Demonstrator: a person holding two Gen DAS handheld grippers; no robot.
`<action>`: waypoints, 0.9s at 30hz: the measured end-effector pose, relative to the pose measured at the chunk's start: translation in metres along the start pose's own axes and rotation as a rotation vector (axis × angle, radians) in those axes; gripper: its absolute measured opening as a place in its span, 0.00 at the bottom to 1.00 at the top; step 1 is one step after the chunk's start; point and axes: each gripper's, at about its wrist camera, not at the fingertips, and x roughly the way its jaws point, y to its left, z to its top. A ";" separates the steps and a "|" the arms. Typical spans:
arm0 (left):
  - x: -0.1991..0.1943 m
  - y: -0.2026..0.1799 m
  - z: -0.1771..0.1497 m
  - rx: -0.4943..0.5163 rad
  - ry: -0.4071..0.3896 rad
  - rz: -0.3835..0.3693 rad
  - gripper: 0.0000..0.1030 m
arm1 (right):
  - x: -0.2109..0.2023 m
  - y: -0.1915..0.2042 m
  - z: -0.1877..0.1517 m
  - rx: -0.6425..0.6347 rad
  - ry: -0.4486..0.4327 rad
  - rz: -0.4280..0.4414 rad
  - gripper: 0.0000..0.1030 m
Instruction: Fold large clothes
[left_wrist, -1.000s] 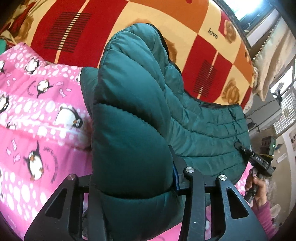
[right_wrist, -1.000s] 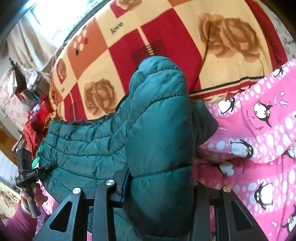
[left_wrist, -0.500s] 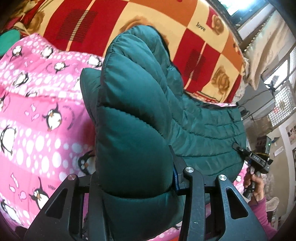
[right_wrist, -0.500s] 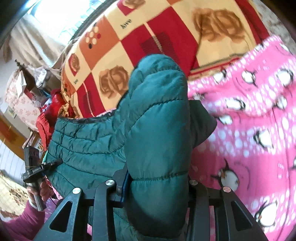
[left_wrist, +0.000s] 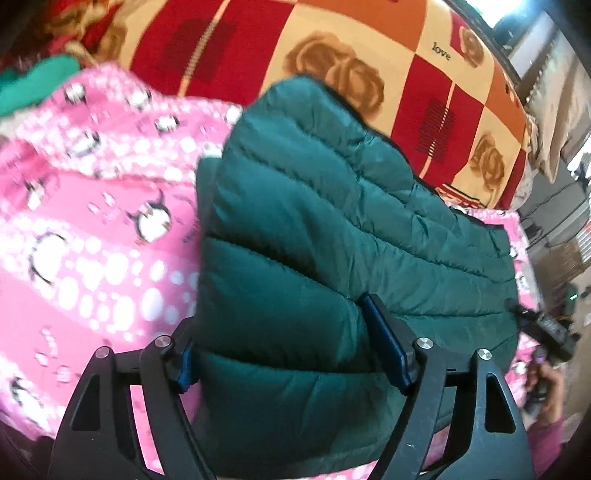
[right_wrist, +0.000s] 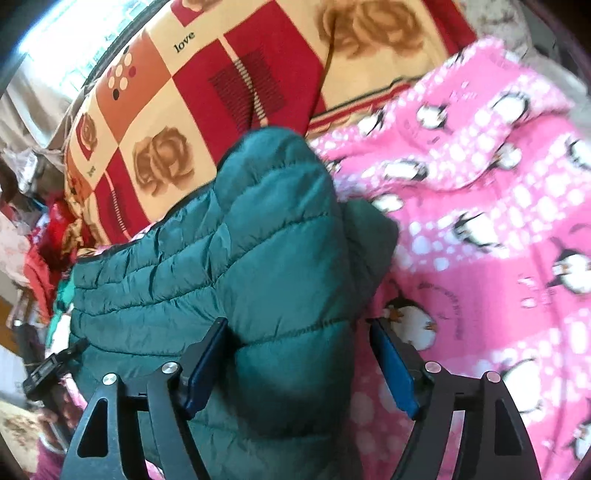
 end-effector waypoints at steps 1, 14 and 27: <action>-0.005 -0.002 0.000 0.012 -0.012 0.015 0.76 | -0.007 0.003 -0.001 -0.004 -0.010 -0.012 0.72; -0.052 -0.037 -0.014 0.030 -0.165 0.139 0.76 | -0.035 0.079 -0.025 -0.099 -0.110 -0.062 0.82; -0.065 -0.098 -0.033 0.160 -0.257 0.204 0.76 | -0.035 0.132 -0.046 -0.180 -0.182 -0.133 0.82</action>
